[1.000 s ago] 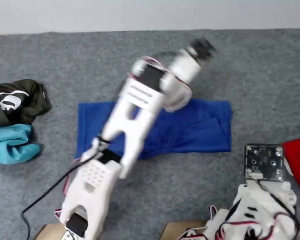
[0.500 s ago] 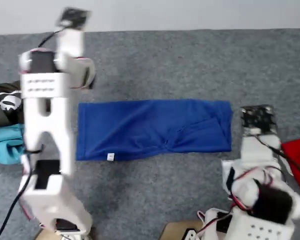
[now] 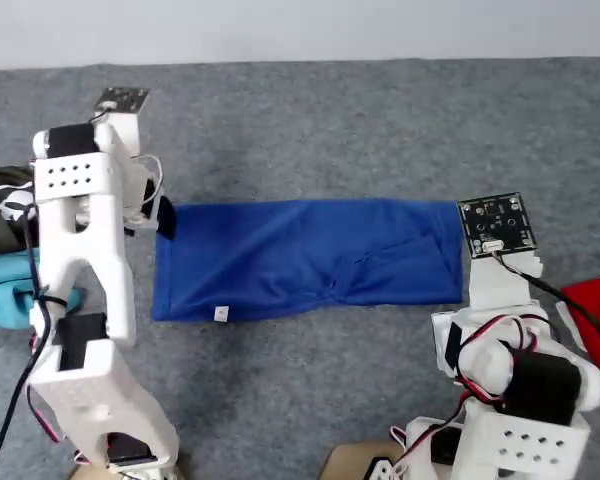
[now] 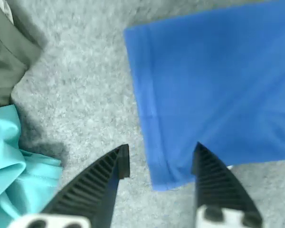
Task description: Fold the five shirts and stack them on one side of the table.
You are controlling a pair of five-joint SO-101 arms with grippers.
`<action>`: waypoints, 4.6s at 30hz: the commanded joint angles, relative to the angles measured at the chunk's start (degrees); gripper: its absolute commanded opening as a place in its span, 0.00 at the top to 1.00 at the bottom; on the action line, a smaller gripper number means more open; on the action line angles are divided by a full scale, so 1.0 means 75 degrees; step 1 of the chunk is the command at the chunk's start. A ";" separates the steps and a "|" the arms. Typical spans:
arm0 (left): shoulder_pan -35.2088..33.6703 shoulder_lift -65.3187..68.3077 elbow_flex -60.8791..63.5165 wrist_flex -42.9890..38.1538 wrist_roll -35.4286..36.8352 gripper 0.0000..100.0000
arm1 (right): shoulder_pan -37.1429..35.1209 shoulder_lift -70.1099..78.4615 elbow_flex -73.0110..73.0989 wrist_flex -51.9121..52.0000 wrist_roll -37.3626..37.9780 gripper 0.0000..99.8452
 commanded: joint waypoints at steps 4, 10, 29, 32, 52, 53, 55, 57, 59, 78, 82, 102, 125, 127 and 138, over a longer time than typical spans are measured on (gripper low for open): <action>-0.0141 0.0527 0.0006 0.0164 -0.0715 0.77 | -0.0053 0.0029 -0.0387 0.0287 -0.0059 0.95; -0.0094 0.1512 -0.0029 0.0105 -0.0762 0.77 | -0.0053 0.0029 -0.0387 0.0299 -0.0059 0.95; 0.0305 0.2872 -0.0029 -0.0961 -0.0715 0.77 | -0.0053 0.0029 -0.0363 0.0287 -0.0047 0.95; 0.0434 0.2942 -0.0088 -0.0973 -0.0668 0.77 | -0.0053 0.0029 -0.0352 0.0287 -0.0047 0.95; -0.0785 0.3352 -0.1319 -0.0059 -0.0668 1.00 | -0.0053 0.0029 -0.0352 0.0299 -0.0047 0.95; -0.0973 0.3352 -0.1612 0.0117 -0.0785 1.00 | -0.0053 0.0029 -0.0352 0.0299 -0.0047 0.95; -0.1313 0.3352 -0.1999 0.0188 -0.0949 1.00 | -0.0053 0.0029 -0.0352 0.0299 -0.0047 0.95; -0.1653 0.3352 -0.2210 0.0188 -0.1125 1.00 | -0.0053 0.0029 -0.0352 0.0299 -0.0047 0.95; -0.1887 0.3352 -0.2245 0.0188 -0.1313 1.00 | -0.0053 0.0029 -0.0352 0.0299 -0.0047 0.95; 0.0844 -0.0105 -0.0404 0.0199 -0.0891 1.00 | -0.0053 0.0029 -0.0352 0.0287 -0.0047 0.95; 0.2004 -0.0821 -0.0205 0.0188 -0.0410 1.00 | -0.0064 0.0029 -0.0352 0.0287 -0.0047 0.95; 0.5111 0.1793 -0.3440 0.0188 0.0527 1.00 | -0.0053 0.0029 -0.0340 0.0299 -0.0047 0.95; 0.6037 0.2473 -0.4237 0.0105 0.0727 1.00 | -0.0053 -0.0838 0.0152 0.0275 -0.0047 0.95; 0.6107 0.2473 -0.4249 0.0105 0.0727 1.00 | -0.0053 -0.0885 0.0152 0.0275 -0.0047 0.95; 0.6236 0.2696 -0.4261 0.0152 0.0785 0.87 | -0.0053 -0.0944 0.0152 0.0287 -0.0047 0.95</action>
